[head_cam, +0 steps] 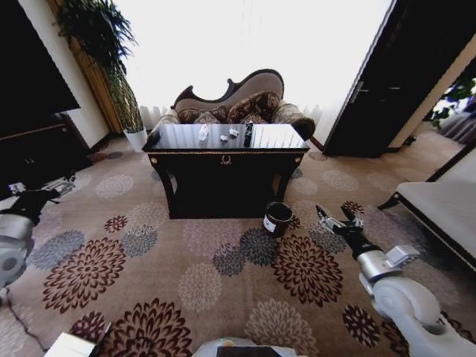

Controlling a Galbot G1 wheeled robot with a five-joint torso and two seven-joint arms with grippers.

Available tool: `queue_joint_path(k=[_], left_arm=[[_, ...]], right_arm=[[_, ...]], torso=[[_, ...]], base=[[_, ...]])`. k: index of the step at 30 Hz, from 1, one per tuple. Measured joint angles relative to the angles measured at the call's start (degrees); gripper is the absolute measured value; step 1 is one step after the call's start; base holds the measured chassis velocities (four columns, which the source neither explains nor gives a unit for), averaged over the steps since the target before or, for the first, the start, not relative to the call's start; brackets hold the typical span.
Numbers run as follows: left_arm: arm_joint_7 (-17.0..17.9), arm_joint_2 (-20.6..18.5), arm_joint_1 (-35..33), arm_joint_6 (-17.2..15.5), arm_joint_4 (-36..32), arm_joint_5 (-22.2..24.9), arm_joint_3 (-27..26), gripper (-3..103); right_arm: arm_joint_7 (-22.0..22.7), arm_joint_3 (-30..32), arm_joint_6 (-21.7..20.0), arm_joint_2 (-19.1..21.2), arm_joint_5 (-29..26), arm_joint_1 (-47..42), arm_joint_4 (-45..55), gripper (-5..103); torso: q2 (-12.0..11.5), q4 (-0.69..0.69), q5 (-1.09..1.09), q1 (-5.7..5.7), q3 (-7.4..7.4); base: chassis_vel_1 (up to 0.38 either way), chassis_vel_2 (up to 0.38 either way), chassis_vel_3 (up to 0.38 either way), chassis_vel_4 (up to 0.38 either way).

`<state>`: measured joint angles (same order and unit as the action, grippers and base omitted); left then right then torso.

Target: Move to the front of the table and place the trash on the table into the trash bin.

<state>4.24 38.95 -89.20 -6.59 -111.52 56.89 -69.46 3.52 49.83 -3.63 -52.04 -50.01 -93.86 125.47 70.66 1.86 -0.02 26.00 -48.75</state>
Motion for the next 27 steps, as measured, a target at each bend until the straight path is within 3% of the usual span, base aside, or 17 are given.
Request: queue_joint_path(k=[27], left_arm=[[-0.62, 0.39, 0.24, 2.00, 1.46, -0.62, 1.62, 100]], right_arm=[[-1.46, -1.13, 1.21, -0.86, 1.01, -0.42, -0.09, 100]], torso=[[0.00, 0.00, 0.00, 0.00, 0.00]], base=[[0.000, 0.000, 0.000, 0.000]])
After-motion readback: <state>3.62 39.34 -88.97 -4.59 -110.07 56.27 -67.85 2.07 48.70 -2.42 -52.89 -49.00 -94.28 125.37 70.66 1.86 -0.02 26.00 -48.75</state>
